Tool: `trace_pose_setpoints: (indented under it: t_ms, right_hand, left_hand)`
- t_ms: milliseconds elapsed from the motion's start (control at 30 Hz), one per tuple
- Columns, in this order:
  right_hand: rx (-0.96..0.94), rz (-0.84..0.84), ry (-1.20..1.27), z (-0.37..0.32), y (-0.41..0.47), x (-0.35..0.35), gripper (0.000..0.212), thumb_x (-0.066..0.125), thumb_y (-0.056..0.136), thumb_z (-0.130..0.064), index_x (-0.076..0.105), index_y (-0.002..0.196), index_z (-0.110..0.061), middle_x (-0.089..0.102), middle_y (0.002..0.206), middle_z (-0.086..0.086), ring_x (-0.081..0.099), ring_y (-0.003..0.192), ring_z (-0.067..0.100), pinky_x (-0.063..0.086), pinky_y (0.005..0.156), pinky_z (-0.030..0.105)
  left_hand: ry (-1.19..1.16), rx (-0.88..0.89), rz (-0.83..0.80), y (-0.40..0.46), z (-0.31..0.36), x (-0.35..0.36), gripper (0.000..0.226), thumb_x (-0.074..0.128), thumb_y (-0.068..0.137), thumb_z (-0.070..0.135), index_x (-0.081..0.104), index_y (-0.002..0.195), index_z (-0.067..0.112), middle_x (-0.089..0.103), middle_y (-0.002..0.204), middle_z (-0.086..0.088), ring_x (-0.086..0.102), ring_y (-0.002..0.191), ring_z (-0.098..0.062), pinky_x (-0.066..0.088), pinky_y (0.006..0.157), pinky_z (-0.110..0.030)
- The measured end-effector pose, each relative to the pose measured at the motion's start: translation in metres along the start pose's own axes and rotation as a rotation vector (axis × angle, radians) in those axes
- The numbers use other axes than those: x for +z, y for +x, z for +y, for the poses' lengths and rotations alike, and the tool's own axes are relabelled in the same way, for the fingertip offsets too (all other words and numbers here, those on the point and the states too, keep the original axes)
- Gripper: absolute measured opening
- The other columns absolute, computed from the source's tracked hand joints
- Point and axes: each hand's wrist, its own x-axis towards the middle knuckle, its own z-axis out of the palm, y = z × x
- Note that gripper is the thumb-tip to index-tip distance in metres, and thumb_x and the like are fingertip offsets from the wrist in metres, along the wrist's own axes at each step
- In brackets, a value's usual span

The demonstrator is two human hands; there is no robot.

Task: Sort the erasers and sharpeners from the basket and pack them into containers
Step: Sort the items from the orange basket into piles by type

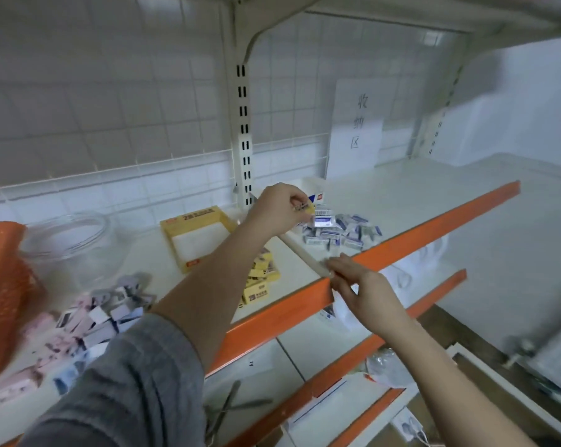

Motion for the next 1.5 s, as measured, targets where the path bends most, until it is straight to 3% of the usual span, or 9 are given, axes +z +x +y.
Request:
trace_pose_setpoints:
  t_ms: [200,300,400,500,667,733,1067,1167,1500]
  right_hand:
    - [-0.040,0.009,0.081,0.001,0.002,-0.002,0.029,0.054,0.092,0.002,0.065,0.117,-0.006,0.058,0.106,-0.012,0.028,0.112,-0.032,0.016,0.095,-0.008]
    - [0.023,0.018,0.028,0.001,0.005,0.001,0.029,0.053,0.093,-0.004,0.066,0.118,-0.013,0.062,0.111,-0.011,0.036,0.120,-0.010,0.023,0.094,-0.003]
    - [0.090,0.089,0.019,-0.005,0.005,0.007,0.025,0.054,0.092,-0.004,0.070,0.110,-0.013,0.065,0.106,-0.008,0.058,0.112,0.014,0.040,0.096,0.022]
    - [0.130,0.161,0.021,-0.009,0.002,0.014,0.025,0.056,0.090,-0.004,0.070,0.108,-0.013,0.066,0.110,-0.006,0.061,0.109,0.017,0.044,0.100,0.035]
    - [0.216,0.114,-0.028,-0.014,0.009,0.015,0.021,0.055,0.091,-0.011,0.070,0.105,-0.017,0.069,0.104,-0.005,0.062,0.088,0.013,0.041,0.070,0.008]
    - [0.272,0.109,-0.076,-0.024,0.018,0.014,0.024,0.053,0.090,-0.013,0.070,0.106,-0.016,0.071,0.100,-0.001,0.061,0.078,0.014,0.039,0.063,0.014]
    - [0.070,0.053,0.028,-0.167,0.068,0.073,0.021,0.056,0.089,-0.020,0.071,0.103,-0.018,0.072,0.092,0.001,0.066,0.084,0.015,0.052,0.078,0.033]
    - [-0.012,0.013,0.068,-0.227,0.081,0.109,0.019,0.057,0.089,-0.022,0.072,0.100,-0.019,0.071,0.089,-0.001,0.065,0.083,0.015,0.049,0.077,0.030]
    - [-0.323,-0.358,-0.088,-0.386,0.136,0.231,0.020,0.058,0.088,-0.019,0.073,0.100,-0.013,0.066,0.089,-0.001,0.058,0.083,0.013,0.041,0.073,0.021]
  left_hand:
    - [0.086,-0.155,-0.008,-0.023,-0.030,-0.022,0.020,0.068,0.084,0.019,0.068,0.104,0.016,0.062,0.102,0.009,0.058,0.083,-0.004,0.040,0.067,-0.011]
    - [0.144,-0.215,-0.051,-0.051,-0.052,-0.021,0.027,0.067,0.085,0.018,0.067,0.112,0.016,0.065,0.112,0.001,0.059,0.095,-0.007,0.042,0.080,-0.020]
    - [0.150,-0.253,-0.035,-0.063,-0.062,-0.014,0.030,0.063,0.088,0.020,0.064,0.118,0.018,0.060,0.124,0.000,0.054,0.112,-0.013,0.040,0.094,-0.026]
    - [0.206,-0.231,-0.049,-0.064,-0.062,-0.013,0.030,0.058,0.091,0.022,0.062,0.121,0.019,0.057,0.127,-0.001,0.052,0.112,-0.015,0.040,0.091,-0.026]
    - [0.158,-0.186,-0.059,-0.069,-0.061,-0.025,0.031,0.057,0.092,0.025,0.060,0.122,0.021,0.055,0.128,0.002,0.052,0.103,-0.009,0.038,0.078,-0.018]
    - [0.140,-0.153,-0.051,-0.079,-0.062,-0.039,0.030,0.056,0.092,0.025,0.060,0.122,0.021,0.055,0.126,0.002,0.051,0.108,-0.010,0.036,0.084,-0.020]
    - [0.212,-0.220,0.249,-0.180,-0.122,-0.185,0.019,0.058,0.091,0.026,0.064,0.107,0.034,0.057,0.094,0.021,0.054,0.078,0.011,0.036,0.069,-0.002]
    - [0.257,-0.264,0.295,-0.215,-0.155,-0.233,0.020,0.059,0.090,0.023,0.066,0.108,0.030,0.063,0.094,0.013,0.062,0.082,-0.007,0.040,0.069,-0.019]
    - [0.336,-0.395,0.267,-0.304,-0.242,-0.324,0.022,0.058,0.090,0.023,0.069,0.110,0.023,0.069,0.096,0.003,0.057,0.081,-0.006,0.037,0.073,-0.019]
